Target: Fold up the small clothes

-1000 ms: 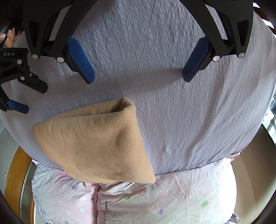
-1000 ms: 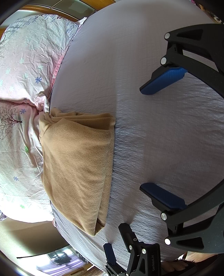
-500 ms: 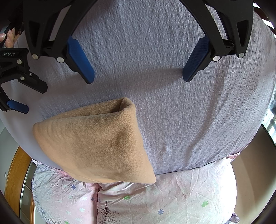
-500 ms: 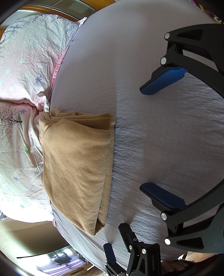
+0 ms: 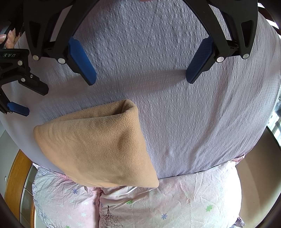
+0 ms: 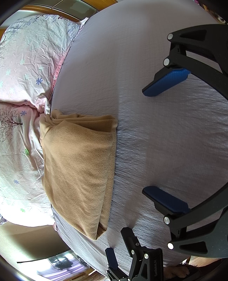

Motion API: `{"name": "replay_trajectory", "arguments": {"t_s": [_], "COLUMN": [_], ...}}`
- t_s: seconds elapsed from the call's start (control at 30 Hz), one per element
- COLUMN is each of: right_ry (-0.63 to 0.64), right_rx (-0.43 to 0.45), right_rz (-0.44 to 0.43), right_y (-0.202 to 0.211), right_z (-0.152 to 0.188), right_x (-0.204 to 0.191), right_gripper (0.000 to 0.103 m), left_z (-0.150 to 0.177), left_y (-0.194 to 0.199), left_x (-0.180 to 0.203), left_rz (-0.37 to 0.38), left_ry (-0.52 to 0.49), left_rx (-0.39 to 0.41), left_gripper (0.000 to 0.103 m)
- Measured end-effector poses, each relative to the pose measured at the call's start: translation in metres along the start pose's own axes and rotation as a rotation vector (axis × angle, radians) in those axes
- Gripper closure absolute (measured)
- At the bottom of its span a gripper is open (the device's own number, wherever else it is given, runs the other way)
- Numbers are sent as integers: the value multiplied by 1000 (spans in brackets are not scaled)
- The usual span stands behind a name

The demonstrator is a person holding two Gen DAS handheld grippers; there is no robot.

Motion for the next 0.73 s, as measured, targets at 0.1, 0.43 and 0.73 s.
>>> {"name": "replay_trajectory", "arguments": {"t_s": [0.1, 0.43, 0.73], "right_ry": [0, 1, 2], "right_rx": [0, 0, 0], "right_rz": [0, 0, -1], "right_y": [0, 0, 0], "right_z": [0, 0, -1], "right_x": [0, 0, 0], "right_gripper": [2, 2, 2], "left_z": [0, 0, 1], "left_y": [0, 1, 2], "left_x": [0, 1, 2], "left_rz": [0, -6, -9], "left_ry": [1, 5, 5], "left_rx": [2, 7, 18], "left_gripper": [1, 1, 1]}}
Point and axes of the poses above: each gripper's, at about its wrist camera, not at the fingertips, and y roughly against the way its jaws point, x to its right, z to its underside, the point moved 7 cm from there along -y, roughly the way its jaws point, and after that the axes turned 10 degrees about -y, right-handed, at the moved point
